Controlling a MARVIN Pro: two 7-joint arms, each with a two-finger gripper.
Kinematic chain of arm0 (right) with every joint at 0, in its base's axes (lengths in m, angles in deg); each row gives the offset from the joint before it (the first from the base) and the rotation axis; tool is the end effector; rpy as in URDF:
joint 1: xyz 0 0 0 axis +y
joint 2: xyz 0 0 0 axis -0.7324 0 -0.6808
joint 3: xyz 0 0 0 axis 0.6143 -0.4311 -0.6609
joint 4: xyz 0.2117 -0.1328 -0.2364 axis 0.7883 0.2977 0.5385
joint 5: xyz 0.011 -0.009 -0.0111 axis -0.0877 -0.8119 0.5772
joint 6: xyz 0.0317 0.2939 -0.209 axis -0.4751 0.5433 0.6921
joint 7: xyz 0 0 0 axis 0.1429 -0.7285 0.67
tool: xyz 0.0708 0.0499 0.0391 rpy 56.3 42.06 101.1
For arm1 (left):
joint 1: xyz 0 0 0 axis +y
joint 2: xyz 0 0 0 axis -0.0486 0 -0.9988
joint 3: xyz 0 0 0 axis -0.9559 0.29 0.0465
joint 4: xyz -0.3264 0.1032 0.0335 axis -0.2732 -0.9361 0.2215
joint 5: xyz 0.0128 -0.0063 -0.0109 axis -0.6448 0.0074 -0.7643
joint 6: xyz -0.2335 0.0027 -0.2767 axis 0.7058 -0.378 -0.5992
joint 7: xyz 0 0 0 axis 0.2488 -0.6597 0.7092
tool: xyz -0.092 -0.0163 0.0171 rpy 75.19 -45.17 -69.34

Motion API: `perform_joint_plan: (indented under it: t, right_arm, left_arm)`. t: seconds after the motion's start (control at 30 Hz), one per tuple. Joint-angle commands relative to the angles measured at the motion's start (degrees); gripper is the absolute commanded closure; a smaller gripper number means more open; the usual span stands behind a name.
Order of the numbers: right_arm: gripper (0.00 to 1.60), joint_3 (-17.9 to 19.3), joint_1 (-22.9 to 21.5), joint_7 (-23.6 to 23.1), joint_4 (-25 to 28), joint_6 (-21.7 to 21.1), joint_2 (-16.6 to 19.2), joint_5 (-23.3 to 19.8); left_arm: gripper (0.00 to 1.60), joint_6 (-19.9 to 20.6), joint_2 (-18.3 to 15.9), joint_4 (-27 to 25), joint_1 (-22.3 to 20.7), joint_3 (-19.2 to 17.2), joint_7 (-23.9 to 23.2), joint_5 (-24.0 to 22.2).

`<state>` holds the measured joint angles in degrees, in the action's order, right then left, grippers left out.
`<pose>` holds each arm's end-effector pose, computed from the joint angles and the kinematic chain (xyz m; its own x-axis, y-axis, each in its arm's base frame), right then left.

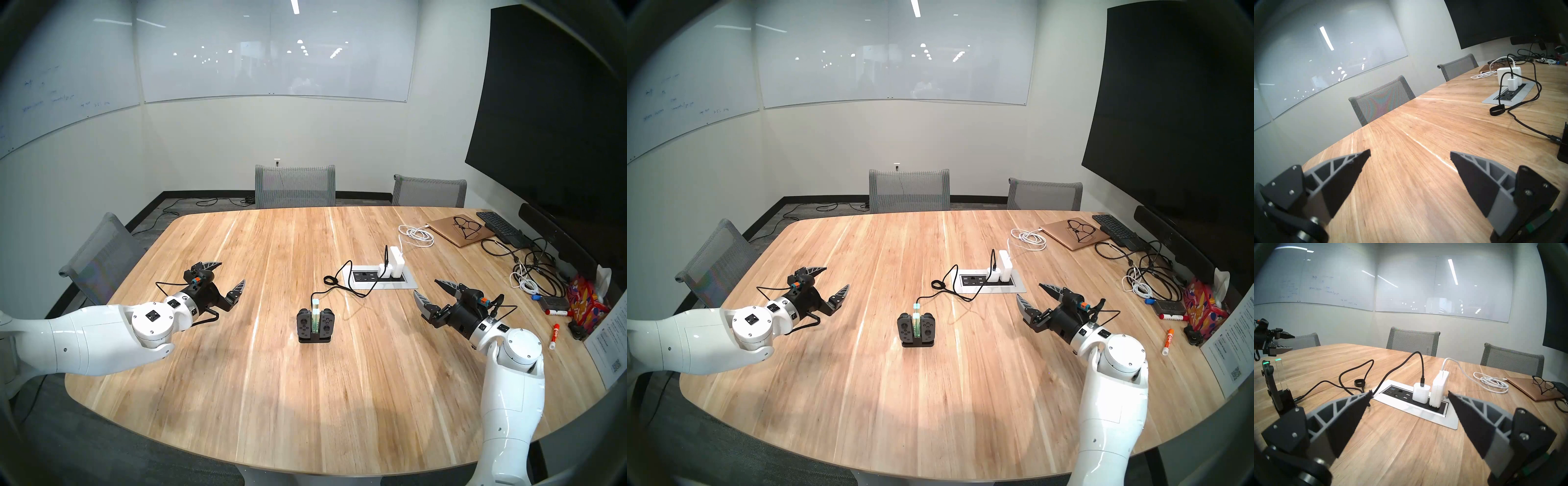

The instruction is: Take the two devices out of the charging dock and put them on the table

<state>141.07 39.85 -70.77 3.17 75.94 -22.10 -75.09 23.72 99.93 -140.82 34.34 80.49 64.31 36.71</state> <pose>0.4262 -0.1803 -0.3486 0.0102 0.1374 0.9905 0.4434 -0.8885 0.1187 0.4848 0.1401 -0.3376 0.0242 -0.4019 0.9154 -0.3782 -0.8513 -0.3637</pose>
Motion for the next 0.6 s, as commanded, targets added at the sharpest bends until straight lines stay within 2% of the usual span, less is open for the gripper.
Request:
perform_joint_plan:
  t: [0.0,0.57]
  right_arm:
    - [0.00,-0.1,-0.5,-0.1,0.9,0.1,0.0,-0.3]
    - [0.00,0.0,-0.6,-0.3,0.9,0.1,-0.1,-0.1]
  left_arm:
    - [0.00,-0.1,0.0,0.0,-0.8,-0.7,0.0,-0.1]
    - [0.00,-0.2,0.0,0.0,-0.8,-0.6,0.0,-0.1]
